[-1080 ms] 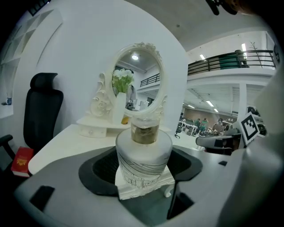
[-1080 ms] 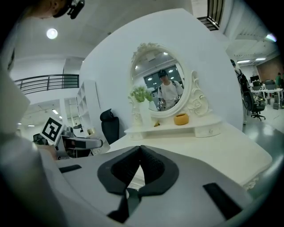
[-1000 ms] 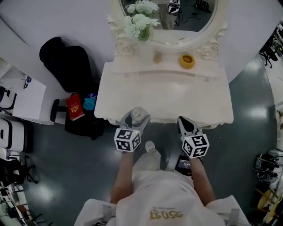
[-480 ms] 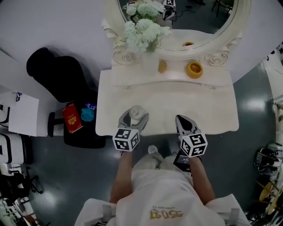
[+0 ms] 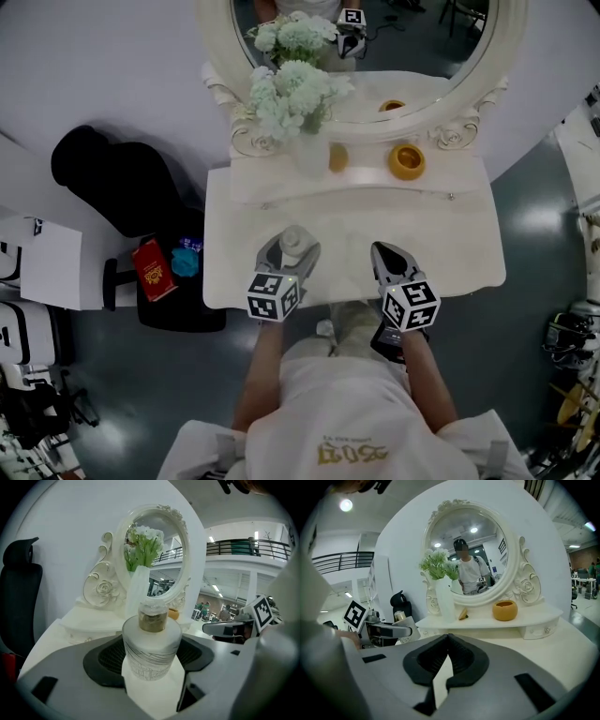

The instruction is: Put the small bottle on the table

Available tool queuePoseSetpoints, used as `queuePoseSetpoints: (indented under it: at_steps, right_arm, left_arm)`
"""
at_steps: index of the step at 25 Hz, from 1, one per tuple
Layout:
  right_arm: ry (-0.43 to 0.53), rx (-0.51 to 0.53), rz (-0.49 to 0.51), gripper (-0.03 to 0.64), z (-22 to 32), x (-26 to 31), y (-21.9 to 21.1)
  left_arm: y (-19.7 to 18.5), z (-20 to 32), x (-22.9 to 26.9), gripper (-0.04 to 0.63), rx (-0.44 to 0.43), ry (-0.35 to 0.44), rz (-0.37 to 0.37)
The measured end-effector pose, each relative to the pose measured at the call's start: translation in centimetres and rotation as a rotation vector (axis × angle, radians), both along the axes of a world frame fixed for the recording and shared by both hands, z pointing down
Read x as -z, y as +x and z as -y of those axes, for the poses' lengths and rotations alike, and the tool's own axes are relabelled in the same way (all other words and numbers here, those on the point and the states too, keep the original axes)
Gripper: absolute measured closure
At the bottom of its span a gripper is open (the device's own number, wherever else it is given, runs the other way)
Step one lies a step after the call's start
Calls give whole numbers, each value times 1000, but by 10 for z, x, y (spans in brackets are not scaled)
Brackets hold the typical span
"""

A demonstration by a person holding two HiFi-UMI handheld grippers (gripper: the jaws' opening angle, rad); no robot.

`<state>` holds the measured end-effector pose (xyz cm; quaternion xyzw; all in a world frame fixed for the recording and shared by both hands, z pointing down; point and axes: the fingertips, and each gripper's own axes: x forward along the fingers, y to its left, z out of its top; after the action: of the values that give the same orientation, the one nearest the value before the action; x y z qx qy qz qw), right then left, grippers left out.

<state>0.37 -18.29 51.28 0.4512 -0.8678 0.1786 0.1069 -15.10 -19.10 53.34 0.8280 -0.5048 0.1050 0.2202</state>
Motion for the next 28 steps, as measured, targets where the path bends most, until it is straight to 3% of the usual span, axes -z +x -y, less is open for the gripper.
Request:
queuePoseSetpoints:
  at_steps: [6,23,28]
  right_arm:
    - [4,2,5,603,16,0,5]
    - [-106,-11,-15,603,28,-48,38]
    - [-115,11,-60,604,32,-62,40]
  left_arm:
    - [10,19,5,250,-9,11,4]
    - [37,26,-63,250,-48,-118,79]
    - [43,31,-84,250,-63,-152,100]
